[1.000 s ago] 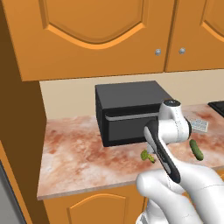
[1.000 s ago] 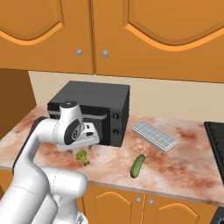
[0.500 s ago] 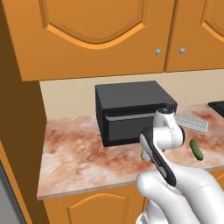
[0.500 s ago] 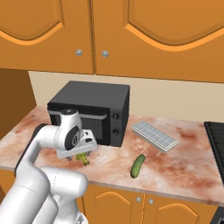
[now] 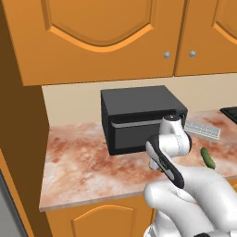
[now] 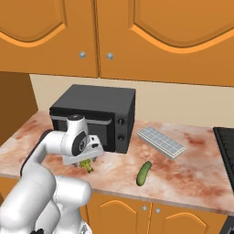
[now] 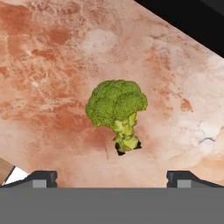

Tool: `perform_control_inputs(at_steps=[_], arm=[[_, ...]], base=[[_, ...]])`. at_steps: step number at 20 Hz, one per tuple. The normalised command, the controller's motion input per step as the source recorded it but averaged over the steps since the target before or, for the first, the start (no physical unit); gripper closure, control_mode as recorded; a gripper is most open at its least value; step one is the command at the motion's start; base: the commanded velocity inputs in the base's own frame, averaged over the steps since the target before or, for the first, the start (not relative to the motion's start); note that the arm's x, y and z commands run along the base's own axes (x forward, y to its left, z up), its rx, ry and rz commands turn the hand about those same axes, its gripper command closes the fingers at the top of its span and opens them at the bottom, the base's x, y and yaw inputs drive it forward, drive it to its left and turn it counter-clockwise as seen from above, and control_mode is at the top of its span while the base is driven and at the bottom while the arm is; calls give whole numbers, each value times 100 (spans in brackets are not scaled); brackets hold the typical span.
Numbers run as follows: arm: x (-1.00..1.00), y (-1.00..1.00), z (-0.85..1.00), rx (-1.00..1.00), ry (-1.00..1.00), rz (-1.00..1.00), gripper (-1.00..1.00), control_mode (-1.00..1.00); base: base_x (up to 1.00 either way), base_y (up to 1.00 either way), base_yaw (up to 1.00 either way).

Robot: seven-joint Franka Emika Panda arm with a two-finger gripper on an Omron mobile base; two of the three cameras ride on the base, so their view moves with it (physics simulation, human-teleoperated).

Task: Place the broccoli and cucumber inside the fridge drawer. Close the drawer after placing the vegetables.

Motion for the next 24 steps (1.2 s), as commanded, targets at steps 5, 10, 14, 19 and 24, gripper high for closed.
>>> perform_control_inputs(at_steps=[5, 10, 14, 19, 24], arm=[[6, 1, -45, 0, 1, 4, -100, -100], [6, 6, -43, -1, 5, 1, -100, -100], [6, 21, -35, -1, 6, 0, -100, -100], [2, 11, -40, 0, 4, 0, -100, -100], [19, 1, -35, 1, 0, 1, -100, -100]], base=[[0, 0, 0], [0, 0, 0], [0, 0, 0], [0, 0, 0], [0, 0, 0]])
